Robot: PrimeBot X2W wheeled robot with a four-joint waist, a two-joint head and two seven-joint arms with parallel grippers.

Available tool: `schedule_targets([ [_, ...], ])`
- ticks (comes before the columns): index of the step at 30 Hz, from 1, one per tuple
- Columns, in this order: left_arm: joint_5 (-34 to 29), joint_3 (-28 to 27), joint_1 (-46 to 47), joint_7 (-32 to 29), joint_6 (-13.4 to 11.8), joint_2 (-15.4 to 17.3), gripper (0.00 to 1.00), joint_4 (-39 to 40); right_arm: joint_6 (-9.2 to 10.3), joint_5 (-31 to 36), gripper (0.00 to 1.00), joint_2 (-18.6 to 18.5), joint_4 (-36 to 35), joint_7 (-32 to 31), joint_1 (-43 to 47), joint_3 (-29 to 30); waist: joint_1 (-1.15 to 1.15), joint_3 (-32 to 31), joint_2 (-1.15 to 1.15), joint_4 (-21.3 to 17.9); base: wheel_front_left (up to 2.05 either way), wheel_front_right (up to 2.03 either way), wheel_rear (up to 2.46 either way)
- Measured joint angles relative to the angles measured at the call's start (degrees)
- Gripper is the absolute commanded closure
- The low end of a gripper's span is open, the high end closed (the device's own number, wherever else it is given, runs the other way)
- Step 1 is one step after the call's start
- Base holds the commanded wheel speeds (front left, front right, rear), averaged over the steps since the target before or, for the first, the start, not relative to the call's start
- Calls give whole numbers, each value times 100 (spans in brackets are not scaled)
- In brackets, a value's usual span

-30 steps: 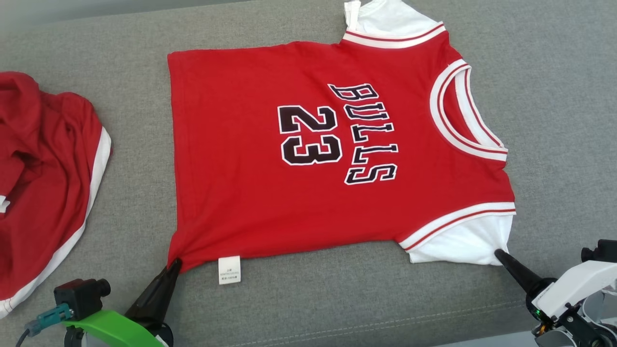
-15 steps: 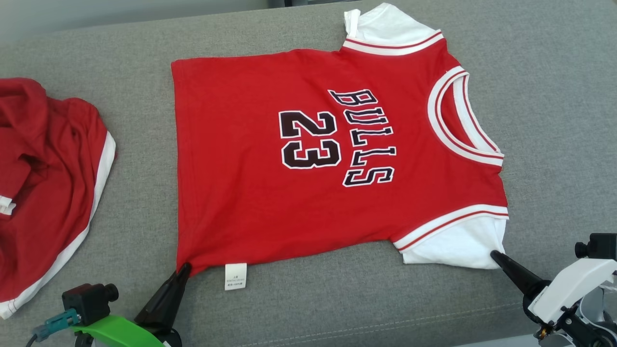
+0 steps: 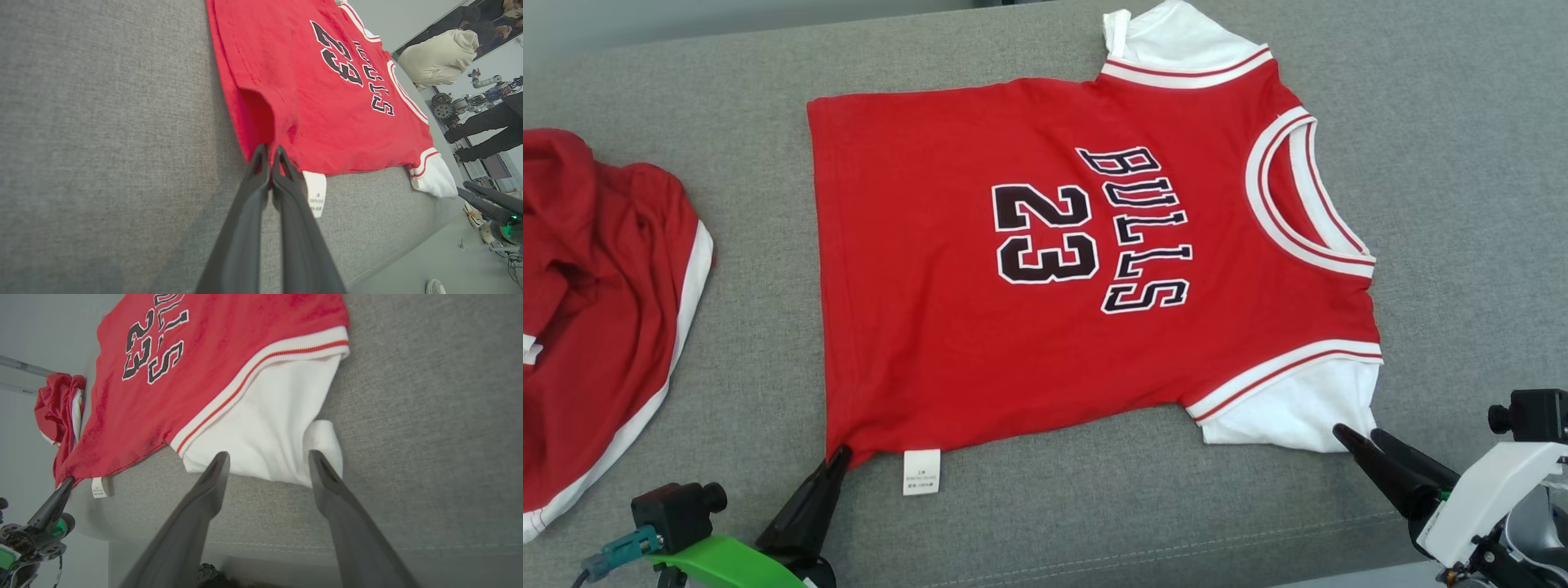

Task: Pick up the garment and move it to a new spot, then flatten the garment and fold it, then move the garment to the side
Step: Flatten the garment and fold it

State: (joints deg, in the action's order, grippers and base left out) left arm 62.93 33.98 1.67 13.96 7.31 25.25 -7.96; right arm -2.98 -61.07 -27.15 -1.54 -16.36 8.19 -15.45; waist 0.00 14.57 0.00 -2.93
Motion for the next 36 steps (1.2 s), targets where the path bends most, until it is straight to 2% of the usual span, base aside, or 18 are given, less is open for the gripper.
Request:
schedule_targets([
  [9, 12, -11, 0, 24, 0, -45, 88, 18, 29, 394, 0, -160, 3, 0, 143, -189, 0, 0, 0, -34, 0, 0, 0],
  [11, 35, -18, -18, 25, 0, -65, 70, 4, 58, 471, 0, -165, 9, 0, 143, -203, 0, -11, 0, -37, 0, 0, 0],
  [12, 34, -16, -21, 25, 0, -74, 55, -3, 60, 482, 0, -166, 10, 3, 144, -198, 0, -23, 0, -36, 0, 0, 0],
  [13, 31, -18, -23, 25, 0, -76, 17, -16, 64, 503, 0, -168, 9, 21, 146, -192, 0, -42, 0, -31, 0, 0, 0],
  [14, 19, -21, -28, 26, 0, -69, 0, -36, 64, 528, 0, -179, 7, 21, 157, -191, 0, -62, 0, -25, 0, 0, 0],
  [18, 7, -21, -198, 27, -15, -25, 0, -113, 66, 627, 0, -201, -5, 142, 199, -163, 0, -173, 0, -1, 0, 0, 0],
  [23, -30, 85, -459, 20, -37, 54, 0, -154, 159, 832, 0, -225, -66, 314, 413, -157, 0, -378, 0, 30, 0, 0, 0],
  [30, -435, -154, -584, 25, -382, 279, 0, -134, 341, 1647, 0, -467, -234, 804, 540, -137, 0, -739, 0, 55, 0, 0, 0],
  [36, -820, -731, -812, 29, -670, 257, 0, 151, 545, 2362, 0, -535, -426, 1349, 650, -172, 0, -1069, 0, 60, 0, 0, 0],
])
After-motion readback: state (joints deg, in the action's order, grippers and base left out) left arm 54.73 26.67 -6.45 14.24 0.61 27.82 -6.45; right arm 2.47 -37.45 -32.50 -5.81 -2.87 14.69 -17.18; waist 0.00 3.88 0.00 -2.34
